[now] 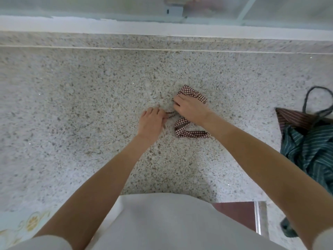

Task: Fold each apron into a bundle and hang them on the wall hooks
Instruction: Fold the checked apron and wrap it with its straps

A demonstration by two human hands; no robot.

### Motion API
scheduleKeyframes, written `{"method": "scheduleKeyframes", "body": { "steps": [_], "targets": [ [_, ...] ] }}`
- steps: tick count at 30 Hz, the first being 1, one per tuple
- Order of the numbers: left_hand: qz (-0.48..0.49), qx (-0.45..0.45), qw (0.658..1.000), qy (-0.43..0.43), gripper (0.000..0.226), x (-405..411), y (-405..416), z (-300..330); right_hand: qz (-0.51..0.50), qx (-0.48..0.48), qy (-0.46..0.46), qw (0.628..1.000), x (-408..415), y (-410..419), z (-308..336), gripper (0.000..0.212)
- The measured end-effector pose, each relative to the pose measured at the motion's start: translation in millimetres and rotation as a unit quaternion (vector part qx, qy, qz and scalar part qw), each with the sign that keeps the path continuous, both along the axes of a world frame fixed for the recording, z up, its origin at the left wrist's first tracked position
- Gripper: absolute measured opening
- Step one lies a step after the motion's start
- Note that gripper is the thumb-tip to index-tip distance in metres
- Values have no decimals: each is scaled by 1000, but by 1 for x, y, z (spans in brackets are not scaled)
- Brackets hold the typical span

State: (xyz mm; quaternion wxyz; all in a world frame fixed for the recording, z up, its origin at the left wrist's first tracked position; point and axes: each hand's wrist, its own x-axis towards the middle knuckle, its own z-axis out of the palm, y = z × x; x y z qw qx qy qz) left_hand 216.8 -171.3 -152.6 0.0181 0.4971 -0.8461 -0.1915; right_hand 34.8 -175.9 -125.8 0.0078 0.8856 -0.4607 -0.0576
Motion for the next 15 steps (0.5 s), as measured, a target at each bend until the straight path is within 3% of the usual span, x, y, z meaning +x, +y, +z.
{"method": "scheduleKeyframes", "body": {
  "steps": [3,6,10,15],
  "targets": [
    [68,-2,996,56,16,18,-13,7,-72,63,8,995,2,2,-5,26],
    [92,17,994,62,14,25,-23,15,-124,66,-13,990,9,6,-7,30],
    [159,100,976,112,10,15,-33,28,-232,60,-152,959,21,5,-12,13],
    [164,154,943,247,8,-8,-47,45,-301,181,-301,887,31,2,0,10]
  ]
}}
